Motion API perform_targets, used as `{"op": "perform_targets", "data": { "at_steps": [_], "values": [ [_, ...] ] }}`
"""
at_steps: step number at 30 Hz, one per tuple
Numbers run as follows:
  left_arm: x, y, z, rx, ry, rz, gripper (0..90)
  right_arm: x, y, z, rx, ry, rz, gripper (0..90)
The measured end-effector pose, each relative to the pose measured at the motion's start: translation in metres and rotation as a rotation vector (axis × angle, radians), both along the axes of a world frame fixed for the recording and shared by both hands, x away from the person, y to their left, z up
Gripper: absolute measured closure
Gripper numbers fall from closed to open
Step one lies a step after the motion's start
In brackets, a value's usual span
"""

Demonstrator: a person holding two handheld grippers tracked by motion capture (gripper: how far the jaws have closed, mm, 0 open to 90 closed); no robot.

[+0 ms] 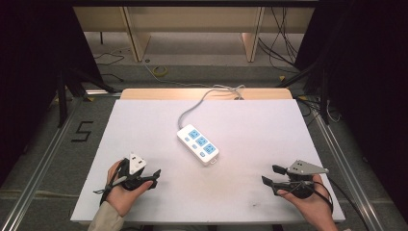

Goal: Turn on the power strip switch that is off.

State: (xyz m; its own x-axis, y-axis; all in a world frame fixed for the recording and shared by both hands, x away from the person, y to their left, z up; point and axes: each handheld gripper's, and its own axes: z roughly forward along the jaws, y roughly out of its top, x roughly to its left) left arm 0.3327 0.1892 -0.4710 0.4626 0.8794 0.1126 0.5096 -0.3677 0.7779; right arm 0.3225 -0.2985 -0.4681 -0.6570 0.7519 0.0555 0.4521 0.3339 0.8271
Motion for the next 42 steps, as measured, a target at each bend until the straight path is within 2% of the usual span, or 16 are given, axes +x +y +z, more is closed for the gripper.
{"op": "perform_targets", "data": {
  "at_steps": [5,10,16,23,31,42],
  "values": [
    [-0.001,0.000,0.000,0.008,-0.003,-0.002,26.0,-0.001,0.002,0.001,-0.031,-0.009,0.013,43.6],
    [-0.001,-0.001,0.000,0.011,-0.009,-0.004,25.8,-0.002,0.004,0.004,-0.065,0.011,0.026,58.6],
    [-0.001,-0.002,-0.001,0.015,-0.007,-0.002,25.9,-0.001,0.005,0.003,-0.121,0.037,0.055,70.2],
    [0.000,-0.002,0.000,0.014,-0.013,0.003,25.9,-0.001,0.008,0.008,-0.167,0.053,0.063,89.2],
    [0.000,-0.001,0.001,0.022,-0.019,0.009,25.9,0.001,0.012,0.011,-0.196,0.079,0.067,90.0],
    [0.001,-0.001,0.002,0.026,-0.023,0.015,26.0,0.003,0.013,0.012,-0.197,0.104,0.065,90.0]
  ]
}}
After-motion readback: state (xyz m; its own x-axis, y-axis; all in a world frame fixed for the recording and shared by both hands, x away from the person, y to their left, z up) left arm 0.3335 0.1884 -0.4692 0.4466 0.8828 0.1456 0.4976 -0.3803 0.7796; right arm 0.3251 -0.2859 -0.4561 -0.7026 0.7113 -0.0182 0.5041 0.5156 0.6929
